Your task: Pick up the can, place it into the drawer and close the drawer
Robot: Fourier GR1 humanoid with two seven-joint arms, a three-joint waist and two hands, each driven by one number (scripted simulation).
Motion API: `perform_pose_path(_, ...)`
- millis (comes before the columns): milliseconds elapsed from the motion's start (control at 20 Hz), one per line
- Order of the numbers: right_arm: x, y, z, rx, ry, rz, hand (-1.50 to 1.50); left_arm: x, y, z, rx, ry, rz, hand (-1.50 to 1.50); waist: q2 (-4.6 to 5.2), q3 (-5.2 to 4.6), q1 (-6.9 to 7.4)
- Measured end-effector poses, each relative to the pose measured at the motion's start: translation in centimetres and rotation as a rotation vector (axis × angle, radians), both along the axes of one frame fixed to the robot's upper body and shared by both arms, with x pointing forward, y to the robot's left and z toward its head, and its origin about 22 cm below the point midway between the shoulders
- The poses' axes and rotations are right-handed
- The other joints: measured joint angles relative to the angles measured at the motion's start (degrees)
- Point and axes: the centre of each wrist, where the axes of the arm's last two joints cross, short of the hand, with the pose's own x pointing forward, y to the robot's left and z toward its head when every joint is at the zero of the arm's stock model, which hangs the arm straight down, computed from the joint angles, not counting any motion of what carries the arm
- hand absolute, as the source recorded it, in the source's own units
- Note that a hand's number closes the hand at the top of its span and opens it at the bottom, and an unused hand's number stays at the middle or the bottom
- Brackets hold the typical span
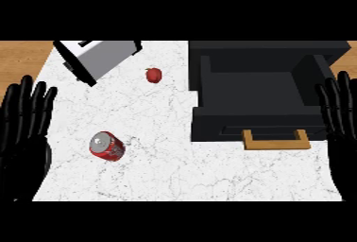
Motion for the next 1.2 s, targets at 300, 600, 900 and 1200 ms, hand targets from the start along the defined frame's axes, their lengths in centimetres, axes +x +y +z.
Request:
perform_pose_path(300, -0.1, -0.3, -0.1, 0.038, 0.003, -0.004, -1.50, -2.1, 2.6, 0.1, -0.003, 0.011, -0.020, -1.50, 0.18, 0.07, 0.58)
perform_pose_path(600, -0.6, -1.9, -2.0, 0.098, 0.223, -0.124, -1.50, -4.4, 4.2, -1.9, -0.069, 0.329, 0.127, -1.50, 0.28, 0.11, 0.96)
perform_pose_path(900, -0.8, -1.9, -2.2, 0.110, 0.276, -0.157, -1.50, -5.3, 5.1, -0.4, -0.098, 0.408, 0.163, -1.50, 0.25, 0.10, 0.71)
perform_pose_path(1200, -1.5, -2.7, -2.9, 0.110, 0.283, -0.156, -1.50, -4.6, 5.5, 0.2, -0.104, 0.424, 0.161, -1.50, 0.26, 0.11, 0.53)
